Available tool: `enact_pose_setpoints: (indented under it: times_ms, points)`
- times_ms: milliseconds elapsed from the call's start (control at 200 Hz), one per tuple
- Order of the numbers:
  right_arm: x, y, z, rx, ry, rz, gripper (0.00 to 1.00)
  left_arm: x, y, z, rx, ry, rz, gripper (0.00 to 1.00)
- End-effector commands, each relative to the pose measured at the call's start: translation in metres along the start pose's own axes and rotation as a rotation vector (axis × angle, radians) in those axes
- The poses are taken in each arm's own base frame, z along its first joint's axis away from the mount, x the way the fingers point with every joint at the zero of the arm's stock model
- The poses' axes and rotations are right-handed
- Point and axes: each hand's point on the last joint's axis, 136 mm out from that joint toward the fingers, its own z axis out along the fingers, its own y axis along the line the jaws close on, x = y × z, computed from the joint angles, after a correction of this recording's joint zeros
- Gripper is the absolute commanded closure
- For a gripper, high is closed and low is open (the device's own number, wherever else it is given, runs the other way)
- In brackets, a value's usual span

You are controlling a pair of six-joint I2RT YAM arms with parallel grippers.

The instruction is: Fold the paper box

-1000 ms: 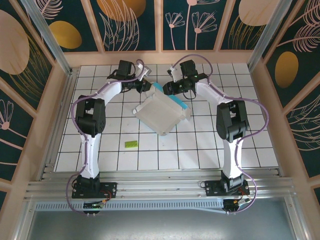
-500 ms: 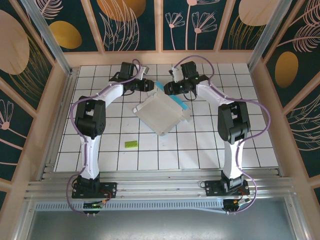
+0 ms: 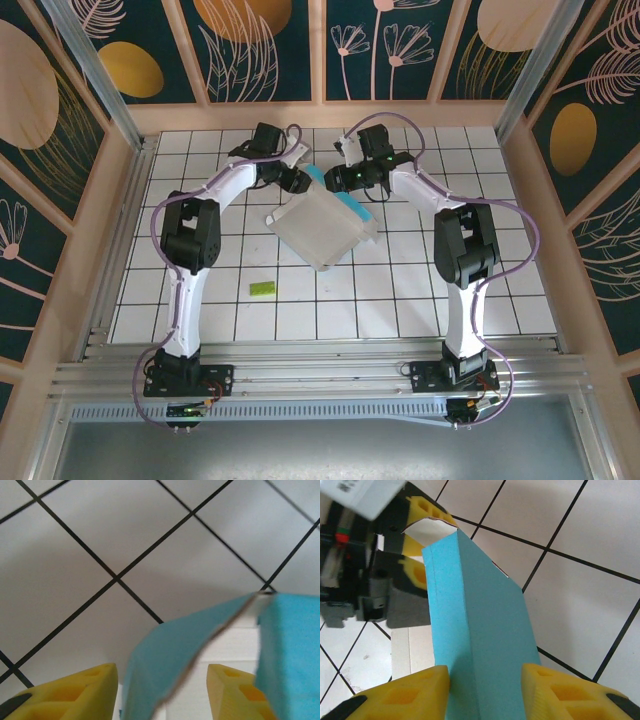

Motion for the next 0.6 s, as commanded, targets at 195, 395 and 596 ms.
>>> enact_pose_setpoints:
  times_ms: [195,395,596]
  points:
    - [0.011,-0.009,0.003,0.065,0.042,0.019,0.57,0.024,0.022,0.006,-0.087,0.079,-0.063,0.73]
    - [0.017,-0.006,0.008,0.031,0.069,0.047,0.53,0.004,0.007,-0.004,-0.014,0.002,-0.207,0.83]
    - [0.025,-0.014,0.011,0.066,0.085,0.047,0.55,-0.023,-0.013,-0.019,0.096,-0.048,-0.313,0.84]
